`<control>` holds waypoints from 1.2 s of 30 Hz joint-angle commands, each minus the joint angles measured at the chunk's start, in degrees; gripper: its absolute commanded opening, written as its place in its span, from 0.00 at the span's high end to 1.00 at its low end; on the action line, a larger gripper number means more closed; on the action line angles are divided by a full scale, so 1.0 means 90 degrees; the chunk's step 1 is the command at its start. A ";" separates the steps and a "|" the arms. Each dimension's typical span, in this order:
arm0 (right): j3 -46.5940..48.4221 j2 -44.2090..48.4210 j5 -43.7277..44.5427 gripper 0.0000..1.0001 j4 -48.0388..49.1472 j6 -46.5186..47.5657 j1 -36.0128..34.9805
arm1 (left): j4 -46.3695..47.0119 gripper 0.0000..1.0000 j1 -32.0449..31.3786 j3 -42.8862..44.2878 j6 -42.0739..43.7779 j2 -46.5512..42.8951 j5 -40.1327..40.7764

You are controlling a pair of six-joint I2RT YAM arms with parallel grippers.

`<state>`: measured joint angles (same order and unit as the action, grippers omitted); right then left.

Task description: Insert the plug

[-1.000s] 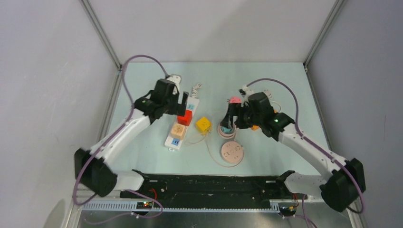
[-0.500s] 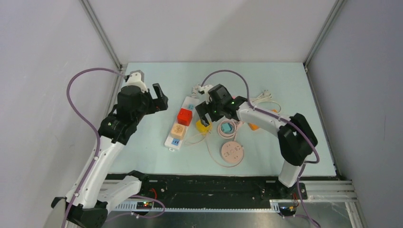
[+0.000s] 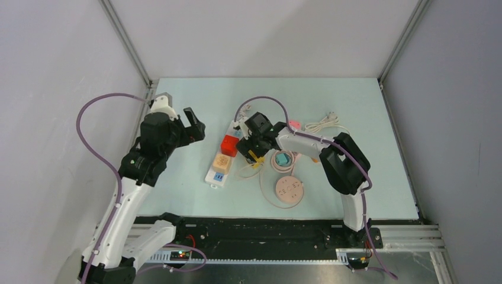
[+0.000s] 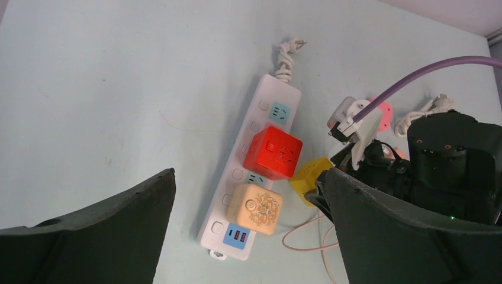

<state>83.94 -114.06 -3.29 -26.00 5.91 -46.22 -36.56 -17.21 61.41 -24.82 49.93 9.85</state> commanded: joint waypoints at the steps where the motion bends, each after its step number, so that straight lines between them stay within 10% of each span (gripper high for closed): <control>1: 0.0175 -0.0092 0.0111 0.12 -0.0130 0.0127 -0.0037 | 0.0158 0.00 0.0065 -0.0081 0.0179 -0.0027 -0.0313; 9: -0.0285 0.0209 -0.0384 0.70 0.0084 -0.0081 -0.0019 | 0.0159 0.00 0.0072 -0.0143 0.0104 0.0080 -0.0730; 13: -0.0744 0.0751 -0.0433 0.82 0.0657 -0.0190 0.0001 | 0.0164 0.00 0.0072 -0.0181 -0.0110 0.0138 -0.0851; 26: -0.2176 0.3506 -0.0669 0.83 0.2311 -0.0385 -0.0130 | 0.0253 0.00 0.0014 -0.0086 -0.0261 0.0632 -0.2770; 36: -0.2930 0.4858 -0.0743 0.81 0.2814 -0.0146 -0.0831 | 0.0298 0.00 -0.1284 0.0698 0.0025 0.1408 -0.3848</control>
<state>58.92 -73.49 -9.96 -5.15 3.20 -51.13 -35.46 -25.34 63.66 -26.09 61.52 -18.11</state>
